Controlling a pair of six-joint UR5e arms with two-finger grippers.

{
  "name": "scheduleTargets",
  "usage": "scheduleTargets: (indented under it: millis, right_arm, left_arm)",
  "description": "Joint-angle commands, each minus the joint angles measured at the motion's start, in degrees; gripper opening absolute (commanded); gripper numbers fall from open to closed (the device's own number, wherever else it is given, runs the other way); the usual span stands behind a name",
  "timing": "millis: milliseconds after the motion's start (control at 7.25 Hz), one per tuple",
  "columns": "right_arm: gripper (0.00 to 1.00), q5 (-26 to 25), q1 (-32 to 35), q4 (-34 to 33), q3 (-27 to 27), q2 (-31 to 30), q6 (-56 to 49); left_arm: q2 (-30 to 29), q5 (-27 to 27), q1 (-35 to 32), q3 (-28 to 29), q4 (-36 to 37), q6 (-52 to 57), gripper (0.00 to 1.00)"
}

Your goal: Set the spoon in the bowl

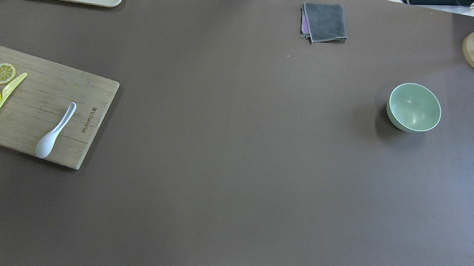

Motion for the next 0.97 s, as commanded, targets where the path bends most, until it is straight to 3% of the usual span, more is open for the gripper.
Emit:
scheduleTargets:
  millis: [0, 828]
  right_arm:
    - [1.0, 0.16, 0.18, 0.07, 0.24, -0.77, -0.14]
    - [1.0, 0.16, 0.18, 0.15, 0.51, -0.6, 0.04]
  left_arm:
    - [0.07, 0.11, -0.05, -1.04, 3.12, 0.0, 0.98]
    - [0.07, 0.02, -0.05, -0.43, 3.22, 0.0, 0.98]
